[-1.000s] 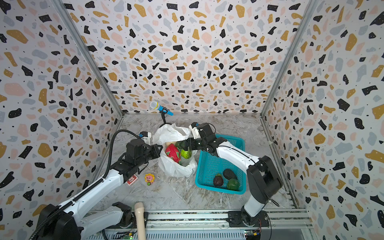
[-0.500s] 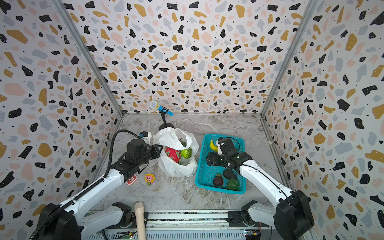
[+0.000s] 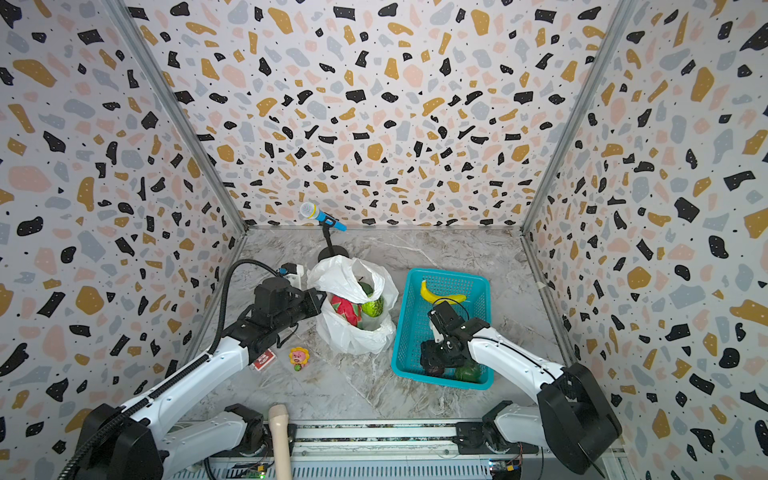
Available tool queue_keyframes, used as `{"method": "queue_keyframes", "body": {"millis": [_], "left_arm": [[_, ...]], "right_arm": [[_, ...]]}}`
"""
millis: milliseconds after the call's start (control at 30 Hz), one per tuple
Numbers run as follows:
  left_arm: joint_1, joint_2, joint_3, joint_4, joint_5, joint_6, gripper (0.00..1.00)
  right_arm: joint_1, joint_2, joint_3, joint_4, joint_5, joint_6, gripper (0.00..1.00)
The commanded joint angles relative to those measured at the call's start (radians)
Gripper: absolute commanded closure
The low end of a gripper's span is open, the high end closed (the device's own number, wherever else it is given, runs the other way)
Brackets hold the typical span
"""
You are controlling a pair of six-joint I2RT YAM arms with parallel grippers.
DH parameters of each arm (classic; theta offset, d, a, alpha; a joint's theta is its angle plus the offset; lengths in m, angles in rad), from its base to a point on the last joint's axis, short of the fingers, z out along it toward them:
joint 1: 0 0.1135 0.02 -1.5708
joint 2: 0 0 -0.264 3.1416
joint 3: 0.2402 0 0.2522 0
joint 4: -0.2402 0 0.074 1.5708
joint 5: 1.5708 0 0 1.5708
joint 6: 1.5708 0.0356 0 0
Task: Place the fruits into the plastic bag
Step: 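Move the right gripper back into the basket and grasp the purple mangosteen, then carry the mangosteen into the bag and open the right gripper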
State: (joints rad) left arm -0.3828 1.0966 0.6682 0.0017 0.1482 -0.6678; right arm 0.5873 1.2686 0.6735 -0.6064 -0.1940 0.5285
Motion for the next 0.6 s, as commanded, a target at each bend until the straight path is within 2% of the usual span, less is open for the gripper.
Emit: {"method": "queue_keyframes", "body": {"millis": [0,167,367,567], "left_arm": [[-0.004,-0.004,0.007,0.034,0.004,0.000,1.00],[-0.004,-0.007,0.007,0.034,0.000,0.002,1.00],[-0.004,0.001,0.008,0.037,0.004,0.001,1.00],[-0.004,0.005,0.010,0.040,0.010,0.005,1.00]], "right_arm": [[0.002,0.020,-0.011,-0.011,0.007,0.001,0.44],[0.002,-0.002,0.011,-0.009,0.025,0.000,0.60],[0.004,-0.083,0.127,0.027,0.080,-0.006,0.61],[0.060,-0.061,0.294,0.117,0.126,-0.017,0.61]]}}
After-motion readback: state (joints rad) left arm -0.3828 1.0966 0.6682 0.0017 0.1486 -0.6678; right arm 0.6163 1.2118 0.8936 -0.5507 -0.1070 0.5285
